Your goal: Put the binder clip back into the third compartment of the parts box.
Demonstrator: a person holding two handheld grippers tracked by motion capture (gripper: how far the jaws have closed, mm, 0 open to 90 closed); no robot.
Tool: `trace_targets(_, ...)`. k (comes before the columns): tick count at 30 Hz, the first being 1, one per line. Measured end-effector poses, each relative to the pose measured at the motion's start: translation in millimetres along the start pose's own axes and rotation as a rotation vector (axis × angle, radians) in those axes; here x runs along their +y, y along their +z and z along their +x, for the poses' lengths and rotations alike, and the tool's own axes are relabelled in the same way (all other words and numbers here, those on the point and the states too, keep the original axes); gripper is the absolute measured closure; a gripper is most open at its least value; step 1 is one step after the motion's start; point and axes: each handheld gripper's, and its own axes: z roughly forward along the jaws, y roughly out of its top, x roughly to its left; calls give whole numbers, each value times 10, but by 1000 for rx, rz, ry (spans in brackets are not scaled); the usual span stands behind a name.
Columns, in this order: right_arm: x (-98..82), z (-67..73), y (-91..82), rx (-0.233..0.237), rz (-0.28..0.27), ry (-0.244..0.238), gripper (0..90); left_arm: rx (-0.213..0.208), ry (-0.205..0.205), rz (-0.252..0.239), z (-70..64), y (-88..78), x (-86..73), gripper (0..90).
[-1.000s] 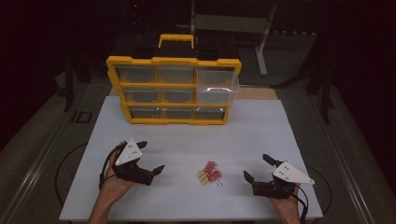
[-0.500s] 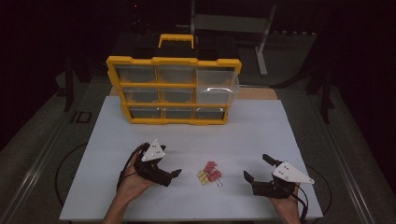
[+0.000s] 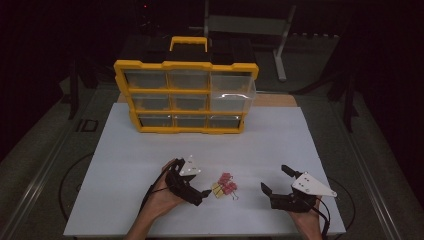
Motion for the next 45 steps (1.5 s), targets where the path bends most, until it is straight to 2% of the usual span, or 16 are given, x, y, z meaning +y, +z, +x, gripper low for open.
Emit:
trace_targets(12,4,-10,-17,-10,-3,1,76,12,11,75,-211,279,84,28)
trace_targets(15,4,-13,-18,-12,-5,2,76,11,30,93,-250,330,93,45)
trace_targets(19,4,-16,-21,-15,-4,2,76,4,46,95,-299,380,99,119)
trace_targets(22,4,-18,-19,-15,-3,2,76,-5,66,115,-336,427,100,169)
trace_targets(27,5,-16,-16,-14,-3,0,77,-3,83,143,-365,489,101,338)
trace_targets(32,6,-13,-14,-11,-1,1,76,-34,83,153,-344,473,112,493)
trace_targets(40,7,-21,-24,-11,-2,4,77,-43,101,185,-261,310,5,501)
trace_targets(43,7,-17,-17,-9,-1,2,77,-33,98,188,-234,245,-40,502)
trace_targets(45,9,-10,-10,-7,1,1,77,-28,81,179,-169,130,-92,502)
